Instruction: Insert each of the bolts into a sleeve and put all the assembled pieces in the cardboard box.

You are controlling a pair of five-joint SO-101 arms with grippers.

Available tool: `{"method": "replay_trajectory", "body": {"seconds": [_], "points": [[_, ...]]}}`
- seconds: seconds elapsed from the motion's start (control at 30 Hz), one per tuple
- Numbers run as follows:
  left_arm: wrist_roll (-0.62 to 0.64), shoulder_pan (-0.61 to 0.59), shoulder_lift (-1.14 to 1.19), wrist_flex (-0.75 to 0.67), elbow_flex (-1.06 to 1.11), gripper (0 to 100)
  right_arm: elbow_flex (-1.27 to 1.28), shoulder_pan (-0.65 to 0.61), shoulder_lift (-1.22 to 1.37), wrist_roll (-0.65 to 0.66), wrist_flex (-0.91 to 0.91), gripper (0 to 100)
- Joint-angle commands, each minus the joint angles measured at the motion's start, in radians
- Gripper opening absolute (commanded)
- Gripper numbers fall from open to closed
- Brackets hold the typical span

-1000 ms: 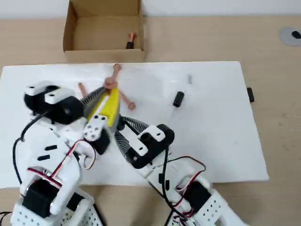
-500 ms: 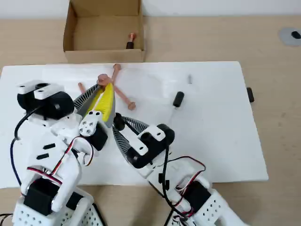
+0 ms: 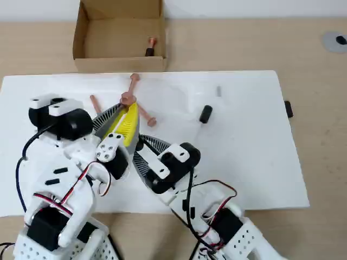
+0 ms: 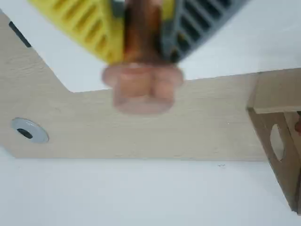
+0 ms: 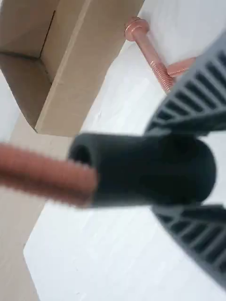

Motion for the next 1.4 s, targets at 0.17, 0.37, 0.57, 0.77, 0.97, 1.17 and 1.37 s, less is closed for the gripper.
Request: {"method": "replay_trajectory", "body": {"seconds": [0.17,0.37,0.57,0.77,0.97,1.17,1.37], "points": [[-0.035,-0.127,-0.002,-0.054,0.003,1,-0.059,0.024,-0.116,-0.008,0.0,0.9],[-0.031,-0.155,-0.001,-0.16,0.077,1,-0.059,0.024,-0.116,-0.008,0.0,0.9],[-0.028,-0.026,-0.001,-0.167,0.078,1,-0.054,0.024,-0.116,-0.009,0.0,0.9],[-0.029,-0.015,-0.001,-0.166,0.029,1,-0.053,0.024,-0.113,-0.009,0.006,0.9],[-0.035,-0.017,-0.002,-0.089,0.006,1,-0.053,0.025,-0.114,-0.009,0.006,0.9],[-0.035,-0.087,-0.039,-0.069,0.003,1,-0.051,0.025,-0.111,-0.009,0.006,0.9],[-0.035,-0.094,-0.16,-0.063,-0.02,1,-0.03,0.025,-0.114,-0.009,0.006,0.9]]}}
